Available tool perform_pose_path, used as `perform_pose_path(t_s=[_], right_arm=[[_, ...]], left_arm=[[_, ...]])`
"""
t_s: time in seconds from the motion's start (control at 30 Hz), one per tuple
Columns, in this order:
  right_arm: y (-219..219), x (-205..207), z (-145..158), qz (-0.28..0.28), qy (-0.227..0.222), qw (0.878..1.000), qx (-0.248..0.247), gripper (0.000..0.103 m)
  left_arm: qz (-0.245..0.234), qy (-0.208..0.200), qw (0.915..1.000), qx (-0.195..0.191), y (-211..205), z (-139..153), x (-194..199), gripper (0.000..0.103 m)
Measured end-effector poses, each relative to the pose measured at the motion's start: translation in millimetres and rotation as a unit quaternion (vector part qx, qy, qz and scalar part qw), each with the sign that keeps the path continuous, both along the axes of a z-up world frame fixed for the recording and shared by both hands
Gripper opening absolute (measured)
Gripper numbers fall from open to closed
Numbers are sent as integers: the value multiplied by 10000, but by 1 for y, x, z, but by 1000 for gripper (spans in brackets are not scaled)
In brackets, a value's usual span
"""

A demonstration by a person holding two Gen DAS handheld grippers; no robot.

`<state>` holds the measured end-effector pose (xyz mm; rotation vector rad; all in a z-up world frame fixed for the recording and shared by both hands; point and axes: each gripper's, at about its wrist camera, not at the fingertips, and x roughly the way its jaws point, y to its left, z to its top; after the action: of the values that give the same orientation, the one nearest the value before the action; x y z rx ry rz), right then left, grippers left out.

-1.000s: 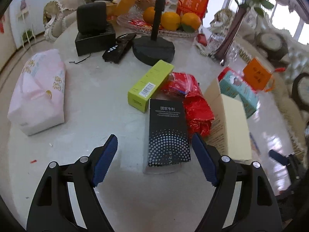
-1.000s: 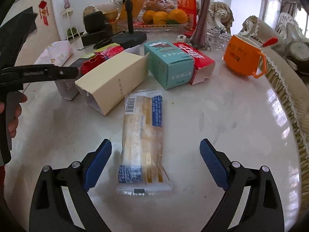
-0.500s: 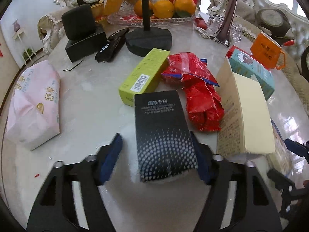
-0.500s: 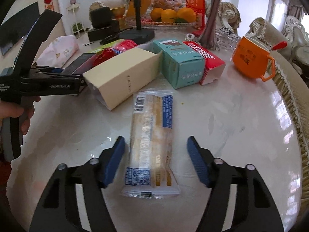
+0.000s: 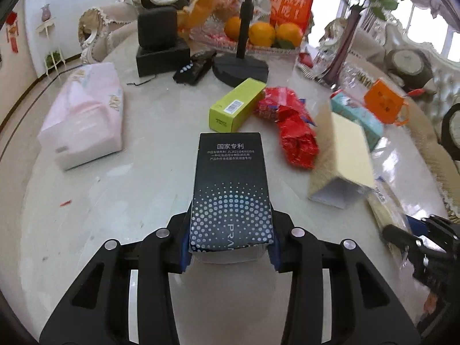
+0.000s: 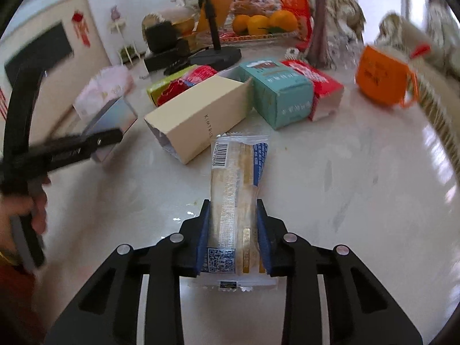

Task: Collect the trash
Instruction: 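Grasp the black box with the left gripper while the right grasps the bread bag, then carry the black box and bread bag over the wastebasket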

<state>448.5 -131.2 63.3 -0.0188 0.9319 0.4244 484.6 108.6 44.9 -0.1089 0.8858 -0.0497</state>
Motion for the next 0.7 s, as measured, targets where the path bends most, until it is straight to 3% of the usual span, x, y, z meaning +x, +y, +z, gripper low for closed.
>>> perform_pose_path(t_s=[0.27, 0.5, 0.7], right_arm=[[-12, -34, 3, 46, 96, 9982, 588, 27], [-25, -79, 16, 133, -41, 9929, 1178, 27], [-39, -130, 19, 188, 1, 9895, 1436, 27]], left_arm=[[193, -249, 9985, -453, 0, 9, -59, 40], [157, -424, 9982, -394, -17, 15, -108, 40], [-204, -588, 9968, -495, -37, 27, -174, 40]])
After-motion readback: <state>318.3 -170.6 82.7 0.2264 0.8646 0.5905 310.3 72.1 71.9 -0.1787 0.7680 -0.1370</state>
